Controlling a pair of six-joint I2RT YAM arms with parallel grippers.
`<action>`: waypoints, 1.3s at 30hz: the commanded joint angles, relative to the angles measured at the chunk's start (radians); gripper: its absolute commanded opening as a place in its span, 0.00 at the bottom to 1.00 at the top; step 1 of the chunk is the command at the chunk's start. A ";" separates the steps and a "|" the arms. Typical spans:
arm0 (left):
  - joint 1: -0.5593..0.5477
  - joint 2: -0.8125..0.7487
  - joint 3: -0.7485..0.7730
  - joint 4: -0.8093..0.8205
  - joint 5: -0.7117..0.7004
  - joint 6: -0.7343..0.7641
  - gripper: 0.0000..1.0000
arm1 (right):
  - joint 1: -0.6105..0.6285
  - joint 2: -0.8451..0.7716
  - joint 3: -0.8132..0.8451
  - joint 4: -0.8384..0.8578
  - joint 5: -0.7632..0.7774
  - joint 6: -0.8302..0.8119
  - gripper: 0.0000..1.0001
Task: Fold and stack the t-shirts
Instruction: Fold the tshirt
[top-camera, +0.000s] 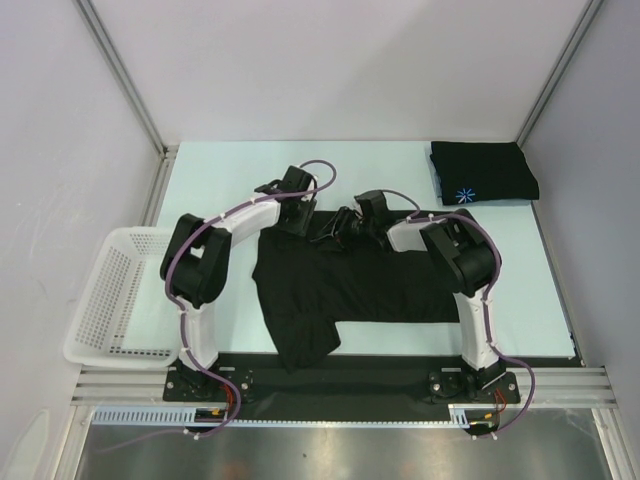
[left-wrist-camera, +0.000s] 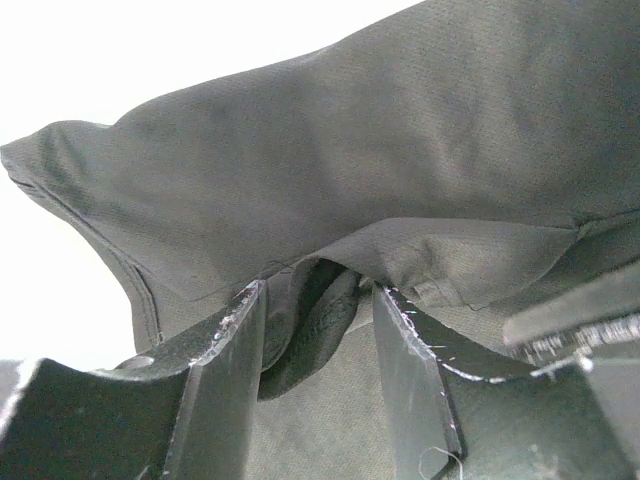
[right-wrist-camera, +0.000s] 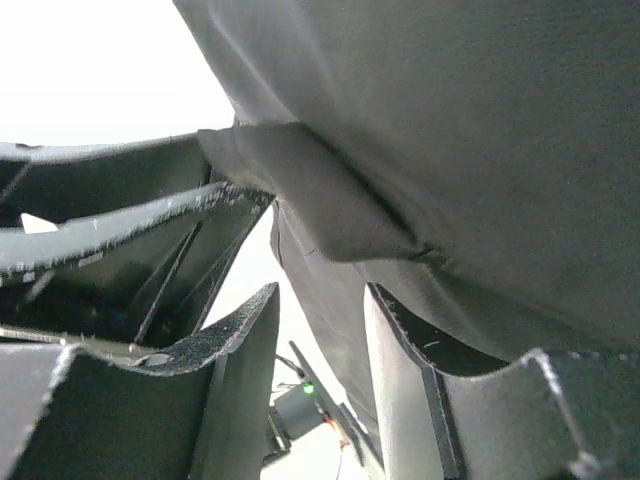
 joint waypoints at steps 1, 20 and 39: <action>0.011 -0.018 -0.007 0.012 0.042 0.017 0.51 | 0.007 0.021 0.035 0.078 0.033 0.082 0.45; 0.067 -0.092 -0.080 0.019 0.065 0.000 0.52 | 0.080 0.032 0.089 -0.032 0.278 0.136 0.31; 0.073 -0.143 -0.127 0.028 0.091 0.001 0.28 | 0.080 0.009 0.115 -0.104 0.298 0.095 0.06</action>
